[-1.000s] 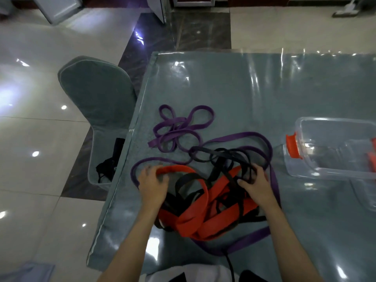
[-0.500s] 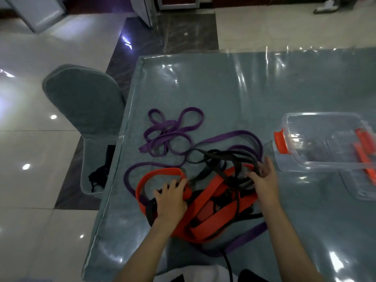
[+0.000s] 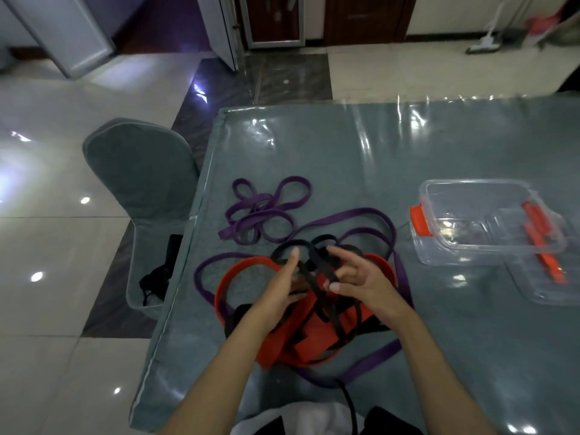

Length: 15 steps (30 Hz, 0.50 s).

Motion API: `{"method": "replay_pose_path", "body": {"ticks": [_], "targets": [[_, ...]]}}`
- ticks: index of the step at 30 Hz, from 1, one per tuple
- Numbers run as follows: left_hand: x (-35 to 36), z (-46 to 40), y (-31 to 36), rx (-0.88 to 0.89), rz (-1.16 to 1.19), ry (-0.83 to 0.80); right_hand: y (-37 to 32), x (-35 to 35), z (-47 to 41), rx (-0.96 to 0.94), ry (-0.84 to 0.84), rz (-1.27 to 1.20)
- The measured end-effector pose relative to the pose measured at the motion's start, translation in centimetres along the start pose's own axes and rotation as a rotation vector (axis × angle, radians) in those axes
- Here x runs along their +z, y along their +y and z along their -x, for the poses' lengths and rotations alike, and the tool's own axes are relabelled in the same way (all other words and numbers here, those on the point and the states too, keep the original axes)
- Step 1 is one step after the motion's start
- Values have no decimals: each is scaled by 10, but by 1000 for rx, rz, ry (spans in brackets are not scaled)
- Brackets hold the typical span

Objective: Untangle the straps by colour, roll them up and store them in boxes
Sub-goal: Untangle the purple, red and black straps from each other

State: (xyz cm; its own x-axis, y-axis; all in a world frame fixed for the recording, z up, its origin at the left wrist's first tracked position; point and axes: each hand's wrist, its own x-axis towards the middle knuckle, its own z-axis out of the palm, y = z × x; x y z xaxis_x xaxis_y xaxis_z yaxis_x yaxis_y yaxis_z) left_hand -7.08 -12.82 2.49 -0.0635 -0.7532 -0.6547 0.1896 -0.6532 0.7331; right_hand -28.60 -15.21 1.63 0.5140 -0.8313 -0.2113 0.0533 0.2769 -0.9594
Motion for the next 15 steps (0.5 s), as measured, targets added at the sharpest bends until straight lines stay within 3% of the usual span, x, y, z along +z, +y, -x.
{"method": "replay_pose_path", "body": {"ticks": [3,7,11,15], "targets": [[4,7,3,50,270,5,9,3,10,99,-91,290],[9,12,2,256,216,52,13,9,24,101,-81,324],[21,18,-3,573,-258,42,8,15,22,147,266,56],[36,18,-9,792,-806,-75,-2,7,22,87,309,-228]]}}
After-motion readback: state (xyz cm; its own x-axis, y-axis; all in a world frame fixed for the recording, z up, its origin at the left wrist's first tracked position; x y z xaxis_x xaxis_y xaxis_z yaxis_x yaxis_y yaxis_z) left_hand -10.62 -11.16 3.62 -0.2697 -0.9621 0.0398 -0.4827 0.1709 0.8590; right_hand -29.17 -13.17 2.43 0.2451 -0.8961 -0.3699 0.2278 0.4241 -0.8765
